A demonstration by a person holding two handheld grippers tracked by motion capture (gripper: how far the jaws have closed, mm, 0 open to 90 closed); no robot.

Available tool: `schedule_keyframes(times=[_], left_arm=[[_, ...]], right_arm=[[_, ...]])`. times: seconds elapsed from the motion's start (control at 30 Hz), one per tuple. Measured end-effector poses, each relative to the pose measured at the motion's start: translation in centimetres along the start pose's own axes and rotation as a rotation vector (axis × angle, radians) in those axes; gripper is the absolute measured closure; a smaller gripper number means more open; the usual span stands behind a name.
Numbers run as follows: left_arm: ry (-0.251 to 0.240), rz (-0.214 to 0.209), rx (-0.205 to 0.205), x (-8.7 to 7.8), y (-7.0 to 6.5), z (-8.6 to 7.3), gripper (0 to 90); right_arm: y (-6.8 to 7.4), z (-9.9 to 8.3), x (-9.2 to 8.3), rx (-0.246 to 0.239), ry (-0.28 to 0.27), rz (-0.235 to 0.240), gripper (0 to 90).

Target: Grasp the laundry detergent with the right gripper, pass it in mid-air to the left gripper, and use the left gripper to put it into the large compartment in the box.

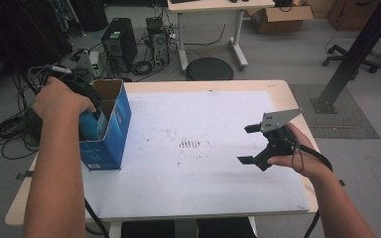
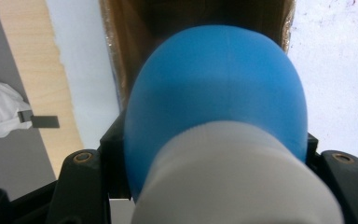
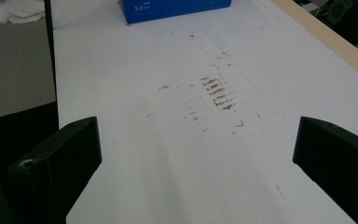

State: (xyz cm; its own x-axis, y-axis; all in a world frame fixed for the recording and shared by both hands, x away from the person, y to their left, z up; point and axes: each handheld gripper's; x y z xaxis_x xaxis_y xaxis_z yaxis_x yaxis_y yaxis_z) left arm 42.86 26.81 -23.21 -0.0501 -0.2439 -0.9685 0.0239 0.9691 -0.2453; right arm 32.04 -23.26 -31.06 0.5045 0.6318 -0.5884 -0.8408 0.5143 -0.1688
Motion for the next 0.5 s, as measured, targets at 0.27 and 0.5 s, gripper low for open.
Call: schedule_keyframes(times=[0.27,0.5], left_arm=[[0.009,-0.006,-0.005,1.4,0.4,0.2,38.4],[0.019,-0.006,-0.007,2.3,0.8,0.4,38.4]], right_arm=[[-0.1,-0.3,-0.1,0.004,0.004,0.001,1.1],[-0.1,-0.3,-0.1,0.004,0.003,0.004,1.1]])
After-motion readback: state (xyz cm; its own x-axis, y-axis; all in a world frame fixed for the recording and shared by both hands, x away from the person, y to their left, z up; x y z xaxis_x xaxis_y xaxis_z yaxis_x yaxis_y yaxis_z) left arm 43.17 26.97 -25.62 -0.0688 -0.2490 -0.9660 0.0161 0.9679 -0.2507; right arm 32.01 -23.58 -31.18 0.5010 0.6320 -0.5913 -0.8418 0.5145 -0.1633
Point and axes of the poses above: each handheld gripper's, and its own axes: x roughly forward along the jaws, z roughly out of its top, y roughly to its left, and after that the axes turned 15 degrees about -z, right-handed
